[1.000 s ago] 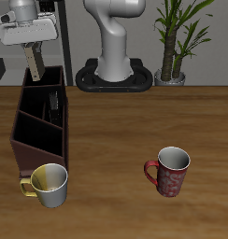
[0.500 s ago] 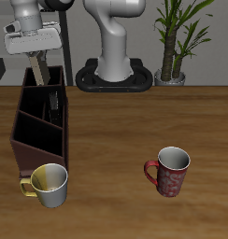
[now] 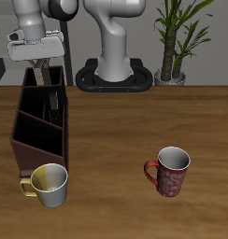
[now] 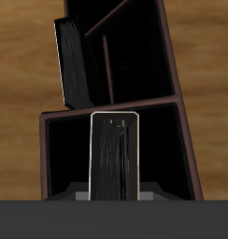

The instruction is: Place the black book into the right desk caddy's front compartment and place the yellow book into the right desk caddy's right compartment and place the red mug into the right desk caddy's left compartment

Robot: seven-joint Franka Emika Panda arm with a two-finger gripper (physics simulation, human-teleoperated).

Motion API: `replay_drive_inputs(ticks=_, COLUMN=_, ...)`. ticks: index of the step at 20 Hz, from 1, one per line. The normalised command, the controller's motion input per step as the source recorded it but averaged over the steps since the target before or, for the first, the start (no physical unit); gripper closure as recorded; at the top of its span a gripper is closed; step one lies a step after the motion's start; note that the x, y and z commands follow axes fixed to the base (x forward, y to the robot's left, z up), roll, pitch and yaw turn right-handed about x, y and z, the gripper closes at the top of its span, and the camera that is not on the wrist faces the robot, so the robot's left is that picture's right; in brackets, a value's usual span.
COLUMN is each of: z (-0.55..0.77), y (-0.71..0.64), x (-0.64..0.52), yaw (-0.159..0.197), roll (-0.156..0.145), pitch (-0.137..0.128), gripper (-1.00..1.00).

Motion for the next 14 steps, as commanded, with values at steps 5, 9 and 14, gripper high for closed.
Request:
replay_drive_inputs(ticks=5, z=0.03, y=0.01, x=0.08, yaw=-0.04, roll=-0.118, pitch=0.013, gripper=-1.0)
replay_drive_inputs(ticks=9, z=0.12, y=0.18, x=0.09, yaw=-0.023, roll=-0.051, pitch=-0.014, gripper=-1.0)
replay_drive_inputs(ticks=14, z=0.25, y=0.56, x=0.19, yaw=0.012, roll=0.014, pitch=-0.033, gripper=-1.0)
